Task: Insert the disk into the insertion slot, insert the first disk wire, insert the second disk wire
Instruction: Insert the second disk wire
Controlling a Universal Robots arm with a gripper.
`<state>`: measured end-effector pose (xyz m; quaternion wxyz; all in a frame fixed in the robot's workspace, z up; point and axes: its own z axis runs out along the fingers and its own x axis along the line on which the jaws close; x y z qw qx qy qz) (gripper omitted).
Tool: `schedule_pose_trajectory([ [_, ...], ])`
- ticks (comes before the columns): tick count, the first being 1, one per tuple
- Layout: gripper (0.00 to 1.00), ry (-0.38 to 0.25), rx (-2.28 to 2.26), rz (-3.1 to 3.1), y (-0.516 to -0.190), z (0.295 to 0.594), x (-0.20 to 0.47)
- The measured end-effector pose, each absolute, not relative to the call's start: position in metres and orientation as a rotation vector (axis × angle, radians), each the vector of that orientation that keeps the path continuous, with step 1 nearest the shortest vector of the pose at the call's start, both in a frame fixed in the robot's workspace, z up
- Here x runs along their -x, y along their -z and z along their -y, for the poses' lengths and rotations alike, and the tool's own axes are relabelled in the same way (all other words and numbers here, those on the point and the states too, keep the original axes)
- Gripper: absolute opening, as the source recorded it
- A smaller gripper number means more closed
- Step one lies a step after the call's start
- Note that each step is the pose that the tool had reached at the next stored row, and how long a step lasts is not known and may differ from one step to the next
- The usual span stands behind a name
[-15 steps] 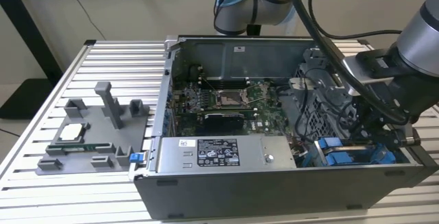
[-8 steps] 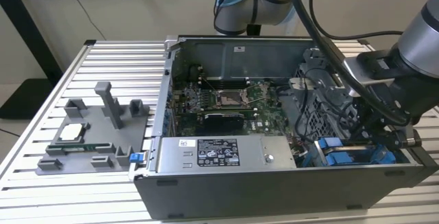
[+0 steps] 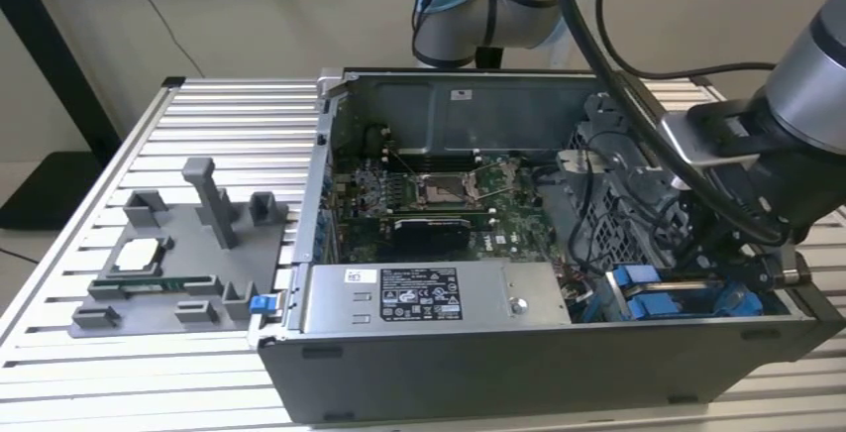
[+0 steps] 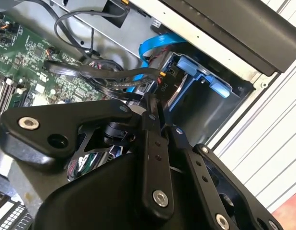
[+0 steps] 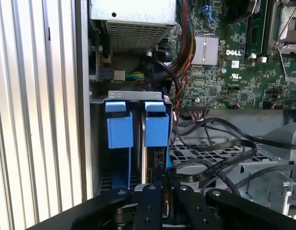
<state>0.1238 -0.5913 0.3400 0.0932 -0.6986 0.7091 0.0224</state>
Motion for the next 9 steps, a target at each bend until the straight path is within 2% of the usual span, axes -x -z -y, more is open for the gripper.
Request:
schedule_pose_trajectory([
  [9, 0.0, -0.063, 2.072, -2.104, -0.3341, 0.5914, -0.1201],
])
